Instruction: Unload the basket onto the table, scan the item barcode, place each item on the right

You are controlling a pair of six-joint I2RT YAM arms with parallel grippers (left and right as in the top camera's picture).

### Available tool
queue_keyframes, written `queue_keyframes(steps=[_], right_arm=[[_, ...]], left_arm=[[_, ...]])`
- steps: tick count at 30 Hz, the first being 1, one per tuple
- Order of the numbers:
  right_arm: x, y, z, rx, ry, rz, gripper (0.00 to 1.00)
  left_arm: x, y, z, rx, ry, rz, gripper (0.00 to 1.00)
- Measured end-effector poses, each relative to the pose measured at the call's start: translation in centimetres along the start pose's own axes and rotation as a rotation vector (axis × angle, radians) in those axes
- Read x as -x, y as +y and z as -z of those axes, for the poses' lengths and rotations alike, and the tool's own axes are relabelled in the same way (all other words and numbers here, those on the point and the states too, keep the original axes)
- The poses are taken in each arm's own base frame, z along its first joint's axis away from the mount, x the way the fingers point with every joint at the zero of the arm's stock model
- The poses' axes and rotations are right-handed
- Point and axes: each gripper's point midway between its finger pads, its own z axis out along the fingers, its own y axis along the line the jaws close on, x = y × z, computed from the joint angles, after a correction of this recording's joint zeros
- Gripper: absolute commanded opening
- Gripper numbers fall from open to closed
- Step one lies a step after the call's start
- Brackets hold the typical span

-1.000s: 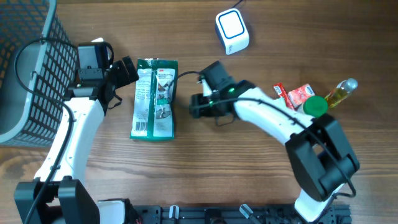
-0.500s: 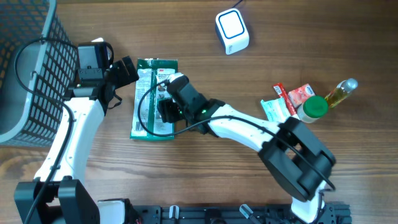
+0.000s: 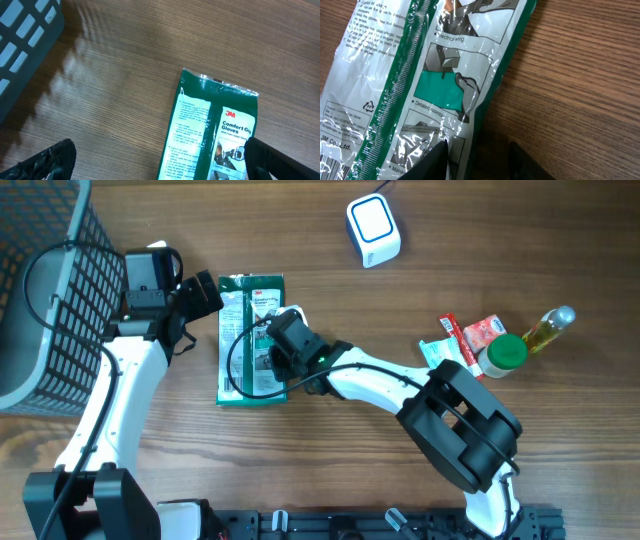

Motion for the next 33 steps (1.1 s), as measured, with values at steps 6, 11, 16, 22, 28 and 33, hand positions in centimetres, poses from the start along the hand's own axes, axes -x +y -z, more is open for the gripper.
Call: queue_keyframes(steps=[6, 11, 16, 22, 28, 33], right_arm=[[0.5, 1.7, -0.4, 0.091, -0.018, 0.001, 0.41], [0.6, 2.0, -0.7, 0.109, -0.026, 0.003, 0.09], [-0.1, 1.4, -0.9, 0.084, -0.001, -0.002, 0.04], [-0.5, -1.1, 0.4, -0.002, 0.052, -0.029, 0.04], [-1.3, -8.6, 3.6, -0.139, 0.181, -0.313, 0.13], [-4.0, -8.6, 4.7, -0.117, 0.318, -0.359, 0.35]], left_arm=[[0.0, 0.0, 0.0, 0.000, 0.000, 0.000, 1.00], [0.0, 0.0, 0.0, 0.000, 0.000, 0.000, 1.00], [0.0, 0.0, 0.0, 0.000, 0.000, 0.000, 1.00], [0.0, 0.0, 0.0, 0.000, 0.000, 0.000, 1.00], [0.0, 0.0, 0.0, 0.000, 0.000, 0.000, 1.00], [0.0, 0.0, 0.0, 0.000, 0.000, 0.000, 1.00]])
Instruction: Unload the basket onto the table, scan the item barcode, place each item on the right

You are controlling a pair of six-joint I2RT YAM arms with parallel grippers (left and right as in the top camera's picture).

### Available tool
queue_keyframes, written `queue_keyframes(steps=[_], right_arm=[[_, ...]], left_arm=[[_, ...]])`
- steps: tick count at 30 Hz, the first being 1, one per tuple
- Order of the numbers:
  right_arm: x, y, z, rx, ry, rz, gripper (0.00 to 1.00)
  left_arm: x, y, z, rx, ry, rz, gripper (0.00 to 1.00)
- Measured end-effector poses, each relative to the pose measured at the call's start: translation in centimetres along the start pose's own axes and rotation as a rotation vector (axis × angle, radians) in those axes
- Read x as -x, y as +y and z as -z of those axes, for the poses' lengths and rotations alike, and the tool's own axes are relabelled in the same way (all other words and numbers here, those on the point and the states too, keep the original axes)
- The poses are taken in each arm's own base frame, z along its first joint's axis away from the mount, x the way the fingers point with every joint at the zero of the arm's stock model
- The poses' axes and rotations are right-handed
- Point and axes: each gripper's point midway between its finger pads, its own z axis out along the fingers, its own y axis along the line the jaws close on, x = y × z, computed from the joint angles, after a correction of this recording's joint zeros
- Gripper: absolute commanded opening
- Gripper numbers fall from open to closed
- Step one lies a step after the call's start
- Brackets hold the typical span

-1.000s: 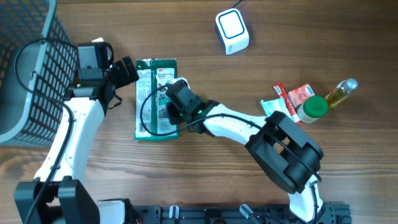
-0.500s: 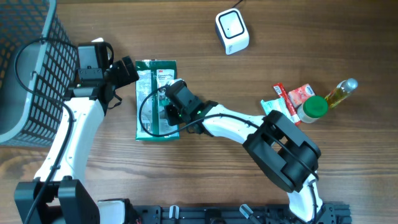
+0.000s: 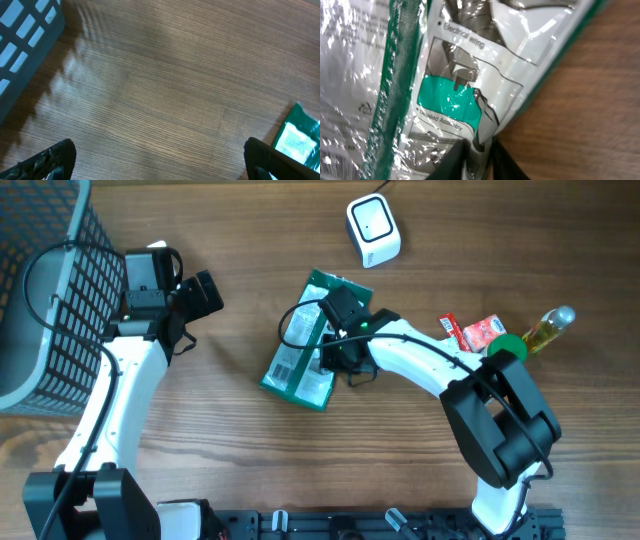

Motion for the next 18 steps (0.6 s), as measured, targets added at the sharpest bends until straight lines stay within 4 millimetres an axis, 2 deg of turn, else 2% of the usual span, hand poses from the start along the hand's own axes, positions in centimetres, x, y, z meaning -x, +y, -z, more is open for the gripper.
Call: queue_keyframes(steps=[5, 6, 9, 10, 14, 18], right_arm=[[-0.1, 0.2, 0.1, 0.010, 0.005, 0.062, 0.39], [0.1, 0.1, 0.1, 0.009, 0.000, 0.063, 0.37], [1.9, -0.5, 0.3, 0.007, -0.059, 0.046, 0.20], [2.5, -0.6, 0.4, 0.011, -0.076, 0.043, 0.18], [3.5, -0.5, 0.5, 0.017, -0.115, 0.095, 0.18], [3.4, -0.3, 0.5, 0.015, -0.115, 0.252, 0.27]], left_arm=[[0.0, 0.0, 0.0, 0.000, 0.000, 0.000, 1.00], [0.0, 0.0, 0.0, 0.000, 0.000, 0.000, 1.00], [0.0, 0.0, 0.0, 0.000, 0.000, 0.000, 1.00], [0.0, 0.0, 0.0, 0.000, 0.000, 0.000, 1.00], [0.0, 0.0, 0.0, 0.000, 0.000, 0.000, 1.00], [0.0, 0.0, 0.0, 0.000, 0.000, 0.000, 1.00]])
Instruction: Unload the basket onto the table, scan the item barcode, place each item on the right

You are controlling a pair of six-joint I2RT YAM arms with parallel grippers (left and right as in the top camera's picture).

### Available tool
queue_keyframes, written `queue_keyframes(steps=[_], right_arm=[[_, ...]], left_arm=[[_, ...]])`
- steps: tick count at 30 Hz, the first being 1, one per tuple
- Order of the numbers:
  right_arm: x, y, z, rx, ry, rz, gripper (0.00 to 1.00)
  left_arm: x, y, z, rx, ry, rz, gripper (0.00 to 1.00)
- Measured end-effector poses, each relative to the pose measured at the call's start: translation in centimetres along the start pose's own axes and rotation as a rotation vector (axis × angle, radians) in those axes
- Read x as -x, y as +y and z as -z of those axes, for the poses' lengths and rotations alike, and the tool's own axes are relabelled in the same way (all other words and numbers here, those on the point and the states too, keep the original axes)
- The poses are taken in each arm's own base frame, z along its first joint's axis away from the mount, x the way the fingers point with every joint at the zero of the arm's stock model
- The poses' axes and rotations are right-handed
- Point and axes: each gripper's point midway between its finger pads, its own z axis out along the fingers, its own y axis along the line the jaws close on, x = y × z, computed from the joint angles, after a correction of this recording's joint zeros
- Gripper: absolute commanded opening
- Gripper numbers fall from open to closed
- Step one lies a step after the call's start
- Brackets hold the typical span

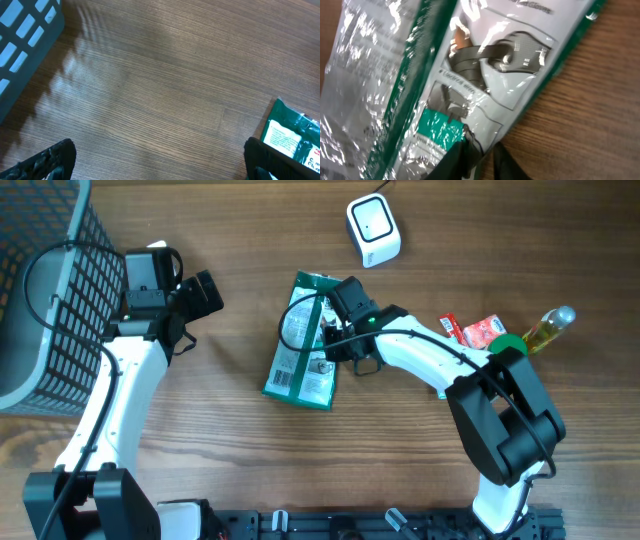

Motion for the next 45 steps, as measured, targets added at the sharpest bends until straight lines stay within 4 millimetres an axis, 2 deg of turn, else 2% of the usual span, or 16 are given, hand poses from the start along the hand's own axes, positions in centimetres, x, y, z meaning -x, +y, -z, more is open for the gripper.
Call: queue_keyframes(steps=[4, 6, 8, 12, 14, 16, 21, 26, 29, 30, 31, 32, 33, 38, 45], right_arm=[[-0.3, 0.0, 0.0, 0.002, 0.013, 0.099, 0.26], [-0.3, 0.0, 0.0, 0.005, 0.013, 0.121, 0.12], [0.1, 0.2, 0.0, 0.013, -0.003, 0.140, 0.05], [1.5, 0.8, 0.0, 0.031, -0.064, 0.164, 0.05], [1.8, 0.9, 0.1, 0.034, -0.076, 0.205, 0.12], [1.6, 0.9, 0.0, 0.031, -0.070, 0.231, 0.29], [0.7, 0.5, 0.0, 0.024, -0.029, 0.185, 0.46], [-1.2, 0.3, 0.0, 0.024, 0.050, 0.036, 0.50], [-1.4, 0.7, 0.0, 0.047, 0.064, 0.006, 0.50], [-1.5, 0.8, 0.0, 0.055, 0.067, -0.002, 0.50], [-1.6, 0.9, 0.0, 0.062, 0.071, -0.007, 0.50], [-1.6, 1.0, 0.0, 0.067, 0.075, -0.009, 0.50], [-1.7, 1.2, 0.1, 0.075, 0.077, -0.011, 0.50], [-1.6, 1.0, 0.2, 0.104, 0.087, -0.031, 0.51], [-0.7, -0.7, 1.0, 0.206, 0.101, -0.065, 0.51]], left_arm=[[0.0, 0.0, 0.0, 0.000, 0.000, 0.000, 1.00], [0.0, 0.0, 0.0, 0.000, 0.000, 0.000, 1.00], [0.0, 0.0, 0.0, 0.000, 0.000, 0.000, 1.00], [0.0, 0.0, 0.0, 0.000, 0.000, 0.000, 1.00], [0.0, 0.0, 0.0, 0.000, 0.000, 0.000, 1.00], [0.0, 0.0, 0.0, 0.000, 0.000, 0.000, 1.00], [0.0, 0.0, 0.0, 0.000, 0.000, 0.000, 1.00], [0.0, -0.1, 0.0, -0.006, 0.002, 0.000, 1.00], [-0.5, -1.5, 0.1, -0.090, 0.030, 0.001, 1.00], [-0.9, -2.3, 0.2, -0.138, 0.051, 0.001, 0.96], [-1.6, -3.2, 0.4, -0.193, 0.085, 0.001, 0.40], [-2.1, -3.9, 0.6, -0.234, 0.112, 0.001, 0.14], [-2.7, -4.7, 0.9, -0.285, 0.142, 0.005, 0.04], [-5.8, -6.1, 1.5, -0.365, 0.267, 0.005, 0.04], [-13.4, -8.9, -0.6, -0.388, 0.460, -0.040, 0.04]])
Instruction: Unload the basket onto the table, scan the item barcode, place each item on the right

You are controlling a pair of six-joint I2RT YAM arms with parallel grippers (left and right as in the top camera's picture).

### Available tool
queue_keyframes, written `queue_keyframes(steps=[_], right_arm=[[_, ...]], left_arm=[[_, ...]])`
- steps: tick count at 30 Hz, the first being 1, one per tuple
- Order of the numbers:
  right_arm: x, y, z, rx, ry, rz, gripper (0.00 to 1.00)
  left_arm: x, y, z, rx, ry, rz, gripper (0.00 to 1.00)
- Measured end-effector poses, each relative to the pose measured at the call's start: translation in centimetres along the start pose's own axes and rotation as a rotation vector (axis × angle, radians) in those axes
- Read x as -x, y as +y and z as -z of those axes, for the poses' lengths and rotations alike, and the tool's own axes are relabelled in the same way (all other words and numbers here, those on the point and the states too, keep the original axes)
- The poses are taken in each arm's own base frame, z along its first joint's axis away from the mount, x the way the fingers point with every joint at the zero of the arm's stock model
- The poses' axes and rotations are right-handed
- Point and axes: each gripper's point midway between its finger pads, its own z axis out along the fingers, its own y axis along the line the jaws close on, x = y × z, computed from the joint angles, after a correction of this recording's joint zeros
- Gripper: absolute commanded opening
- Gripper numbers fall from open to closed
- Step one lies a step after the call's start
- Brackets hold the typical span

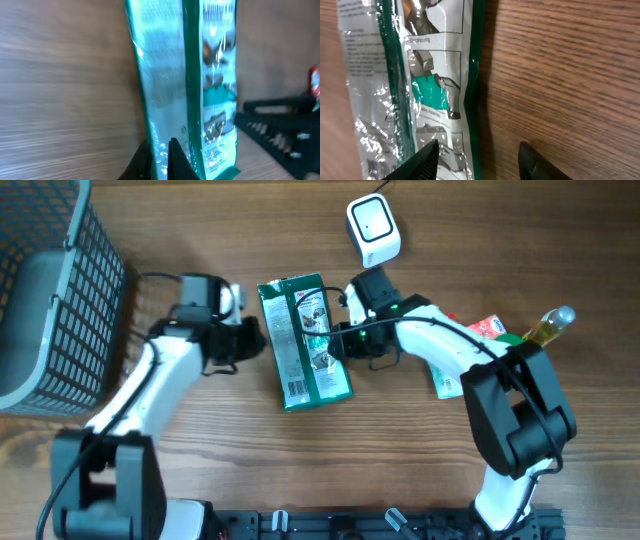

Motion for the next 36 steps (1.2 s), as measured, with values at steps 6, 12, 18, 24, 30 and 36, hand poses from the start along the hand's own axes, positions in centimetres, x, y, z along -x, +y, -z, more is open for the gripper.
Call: queue_keyframes(steps=[6, 12, 18, 24, 30, 36], right_arm=[[-0.3, 0.4, 0.2, 0.045, 0.019, 0.018, 0.51], [-0.4, 0.6, 0.2, 0.059, 0.023, 0.031, 0.51], [-0.6, 1.1, 0.2, 0.086, 0.033, 0.041, 0.50], [-0.5, 1.7, -0.4, 0.148, 0.005, 0.063, 0.50], [-1.2, 2.4, -1.2, 0.232, -0.016, 0.061, 0.45], [-1.5, 3.0, -1.6, 0.290, -0.006, 0.041, 0.43]], left_arm=[[-2.9, -1.1, -4.5, 0.014, 0.122, 0.031, 0.04], [-3.8, -0.1, -6.1, 0.047, 0.162, 0.078, 0.04], [-3.9, 0.3, -6.6, 0.061, 0.168, 0.102, 0.04], [-3.9, 0.3, -6.6, 0.062, 0.168, 0.110, 0.04], [-3.9, 0.3, -6.6, 0.063, 0.168, 0.110, 0.04], [-3.8, 0.3, -6.6, 0.065, 0.166, 0.109, 0.04]])
